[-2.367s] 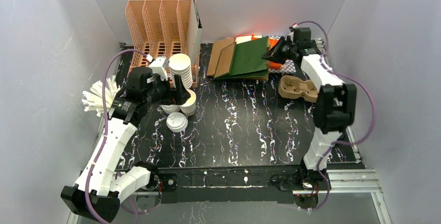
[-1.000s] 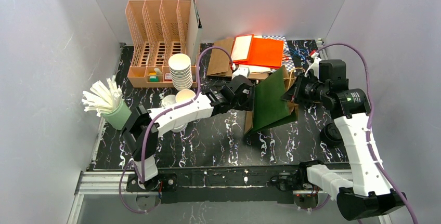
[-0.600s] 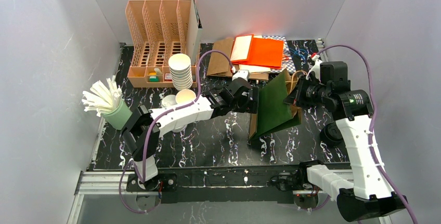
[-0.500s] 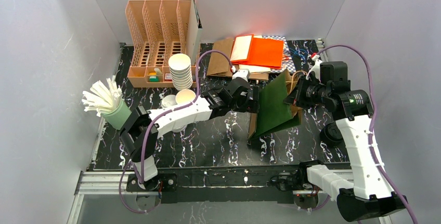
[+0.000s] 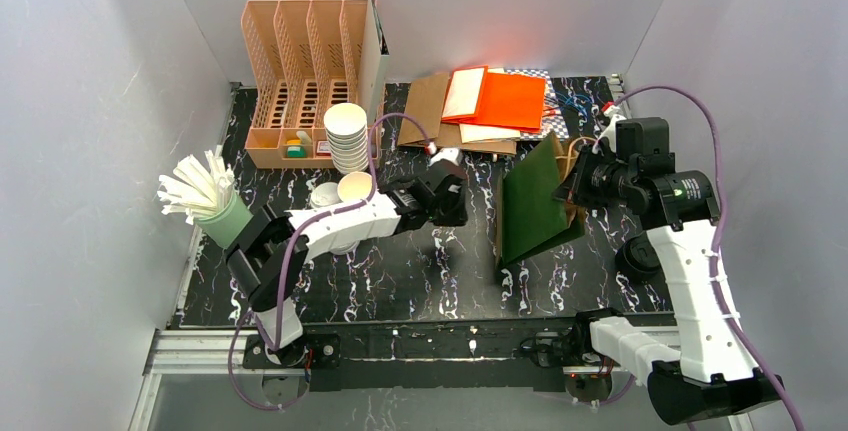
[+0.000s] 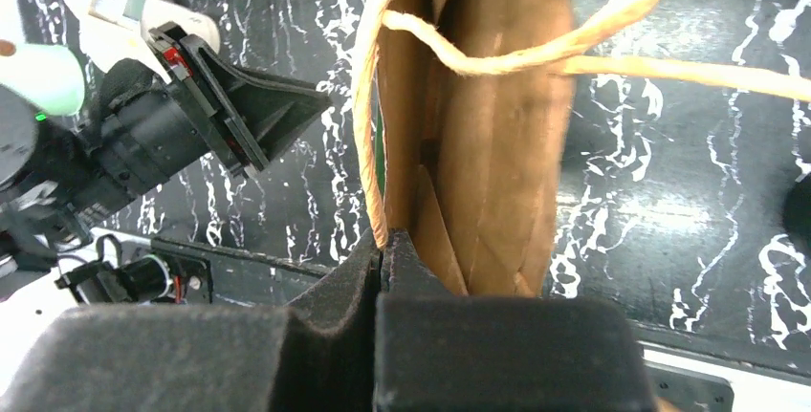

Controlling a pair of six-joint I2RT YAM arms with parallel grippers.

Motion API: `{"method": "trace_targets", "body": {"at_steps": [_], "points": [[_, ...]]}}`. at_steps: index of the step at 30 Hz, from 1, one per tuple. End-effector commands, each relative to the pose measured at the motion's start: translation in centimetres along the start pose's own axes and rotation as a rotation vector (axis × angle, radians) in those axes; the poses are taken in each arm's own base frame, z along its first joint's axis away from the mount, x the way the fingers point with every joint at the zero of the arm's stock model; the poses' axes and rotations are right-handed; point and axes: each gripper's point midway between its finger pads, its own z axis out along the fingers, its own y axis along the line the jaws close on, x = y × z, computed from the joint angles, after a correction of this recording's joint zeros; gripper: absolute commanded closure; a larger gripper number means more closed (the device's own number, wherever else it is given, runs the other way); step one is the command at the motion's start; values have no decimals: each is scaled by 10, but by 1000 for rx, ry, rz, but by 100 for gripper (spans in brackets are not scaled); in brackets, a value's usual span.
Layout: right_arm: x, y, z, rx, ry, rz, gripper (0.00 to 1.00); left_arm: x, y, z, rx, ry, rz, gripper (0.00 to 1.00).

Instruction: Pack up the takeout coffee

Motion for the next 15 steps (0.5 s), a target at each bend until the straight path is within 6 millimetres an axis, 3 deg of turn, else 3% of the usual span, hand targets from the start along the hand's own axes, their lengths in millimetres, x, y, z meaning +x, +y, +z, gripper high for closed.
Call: {"method": "trace_targets", "body": {"at_steps": [1, 4, 6, 12, 15], "points": [[-16, -8, -18, 83, -70, 0, 99, 14, 48, -2, -67, 28, -94, 75], [-15, -1, -20, 50, -54, -1, 99, 27, 54, 1, -50, 51, -96, 76], [-10, 5, -18, 17, -25, 4, 99, 30, 47, 2, -15, 70, -97, 73], [-6, 3, -11, 14, 0, 15, 99, -5, -5, -21, 201, -25, -87, 32], [-7, 4, -9, 11, 4, 15, 99, -19, -31, -35, 306, -68, -79, 22]]}}
